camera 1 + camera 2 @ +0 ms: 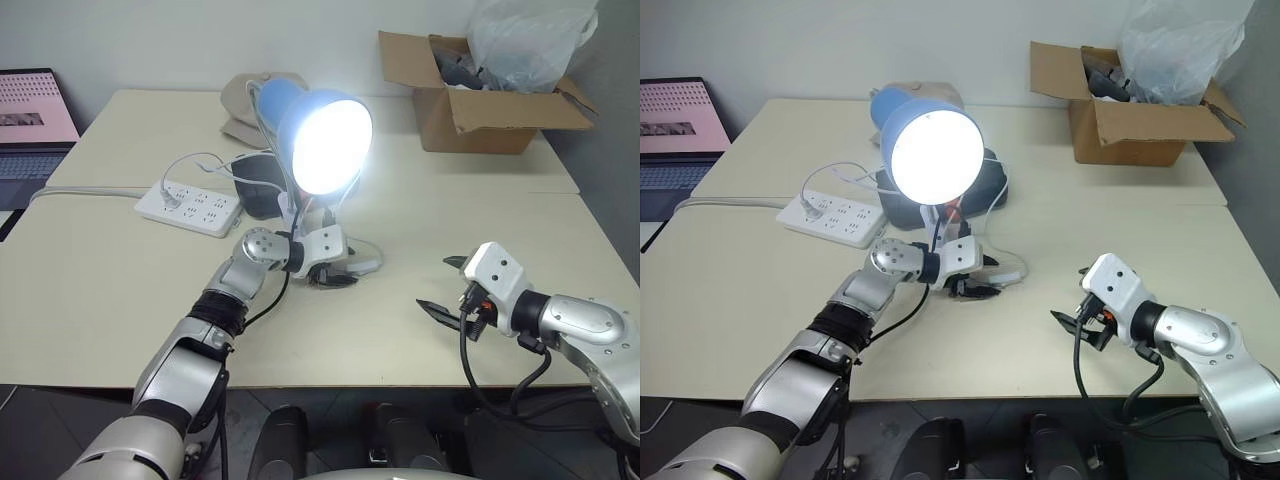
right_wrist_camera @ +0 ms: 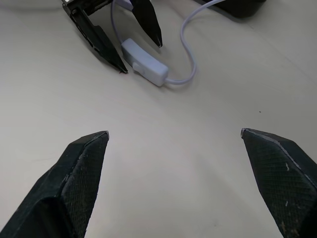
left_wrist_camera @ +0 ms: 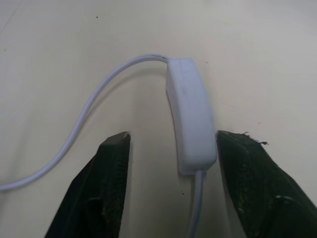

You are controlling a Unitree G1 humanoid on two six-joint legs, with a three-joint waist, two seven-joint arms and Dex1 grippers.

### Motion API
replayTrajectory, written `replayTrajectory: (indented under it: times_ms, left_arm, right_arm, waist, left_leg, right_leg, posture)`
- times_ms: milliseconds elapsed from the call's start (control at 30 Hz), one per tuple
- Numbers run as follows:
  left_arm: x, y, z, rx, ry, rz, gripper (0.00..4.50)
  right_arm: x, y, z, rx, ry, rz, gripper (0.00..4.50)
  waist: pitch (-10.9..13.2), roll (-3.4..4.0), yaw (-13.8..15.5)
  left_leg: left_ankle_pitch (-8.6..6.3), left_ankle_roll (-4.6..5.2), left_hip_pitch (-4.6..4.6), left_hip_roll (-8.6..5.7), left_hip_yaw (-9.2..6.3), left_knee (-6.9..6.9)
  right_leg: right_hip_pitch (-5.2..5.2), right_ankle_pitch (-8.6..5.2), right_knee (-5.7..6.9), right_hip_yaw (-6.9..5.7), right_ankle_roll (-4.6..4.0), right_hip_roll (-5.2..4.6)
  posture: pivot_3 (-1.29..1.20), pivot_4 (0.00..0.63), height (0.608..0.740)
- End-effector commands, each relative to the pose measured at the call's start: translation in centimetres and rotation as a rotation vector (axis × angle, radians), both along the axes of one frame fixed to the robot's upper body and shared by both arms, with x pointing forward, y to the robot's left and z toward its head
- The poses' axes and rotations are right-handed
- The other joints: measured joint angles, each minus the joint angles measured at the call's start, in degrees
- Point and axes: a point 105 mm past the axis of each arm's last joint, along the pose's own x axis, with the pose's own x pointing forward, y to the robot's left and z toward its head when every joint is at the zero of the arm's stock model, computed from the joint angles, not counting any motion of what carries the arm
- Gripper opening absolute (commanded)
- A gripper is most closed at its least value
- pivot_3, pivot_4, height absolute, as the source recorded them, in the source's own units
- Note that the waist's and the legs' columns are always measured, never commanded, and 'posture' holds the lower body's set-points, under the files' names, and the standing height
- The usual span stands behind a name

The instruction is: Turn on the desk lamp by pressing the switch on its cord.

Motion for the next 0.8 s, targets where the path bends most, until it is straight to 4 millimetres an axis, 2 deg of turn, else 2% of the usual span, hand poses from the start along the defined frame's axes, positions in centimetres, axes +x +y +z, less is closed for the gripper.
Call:
replayTrajectory:
  times_ms: [33,100,133,267,367,567,800]
  left_arm:
    - [-0.9,1.1,1.9,-0.040,-0.032,-0.034,3.94]
    - [-1.6,1.9,2.3,-0.034,-0.036,-0.057,4.33]
    - [-2.4,2.9,2.6,-0.026,-0.038,-0.066,4.47]
    - [-4.8,5.7,3.4,-0.006,-0.030,-0.054,4.47]
    - [-6.3,8.1,4.4,-0.029,-0.010,0.050,4.47]
    - [-8.2,10.9,5.5,-0.131,0.028,0.258,4.47]
    - [-9.4,12.3,5.3,-0.157,0.090,0.356,4.47]
  right_arm:
    - [0.0,0.0,0.7,-0.010,-0.031,0.019,4.50]
    - [0.2,-0.2,0.7,-0.012,-0.029,0.022,4.50]
    - [0.3,-0.3,0.6,-0.014,-0.028,0.024,4.50]
    - [1.0,-0.7,0.6,-0.014,-0.029,0.032,4.50]
    - [1.2,-1.4,0.4,-0.026,-0.036,0.043,4.50]
    - [1.9,-3.1,0.1,-0.031,-0.026,0.031,4.50]
    - [2.6,-3.7,0.1,-0.031,-0.033,0.034,4.50]
  waist:
    - [0.00,0.00,-0.10]
    - [0.00,0.00,-0.14]
    - [0.00,0.00,-0.16]
    - [0.00,0.01,-0.39]
    - [0.00,0.01,-0.36]
    - [0.00,0.01,0.03]
    - [0.00,0.01,0.10]
  left_leg:
    - [0.00,0.00,0.01,0.01,0.00,0.00]
    - [0.00,0.00,0.00,0.04,-0.02,-0.01]
    - [0.00,0.00,0.01,0.05,-0.01,-0.01]
    - [0.00,0.00,0.04,0.07,0.01,-0.03]
    - [0.00,0.00,0.04,0.06,0.01,-0.02]
    - [0.00,0.00,0.07,0.04,0.00,-0.02]
    - [0.00,0.00,0.09,0.05,-0.01,-0.03]
  right_leg:
    - [0.00,0.00,0.00,0.02,0.00,0.00]
    - [-0.01,0.00,0.00,-0.01,0.00,0.01]
    - [-0.01,0.00,0.01,0.00,-0.01,0.02]
    - [-0.01,-0.01,0.01,0.03,-0.02,0.02]
    - [0.00,-0.01,0.01,0.02,-0.02,-0.02]
    - [0.03,-0.01,0.00,-0.01,-0.02,-0.08]
    - [0.03,-0.01,0.00,-0.03,-0.03,-0.08]
  posture:
    - [0.00,0.150,0.740]
    - [0.00,0.150,0.740]
    - [0.00,0.150,0.740]
    - [0.00,0.150,0.740]
    - [0.00,0.150,0.740]
    - [0.00,0.150,0.740]
    - [0.00,0.150,0.740]
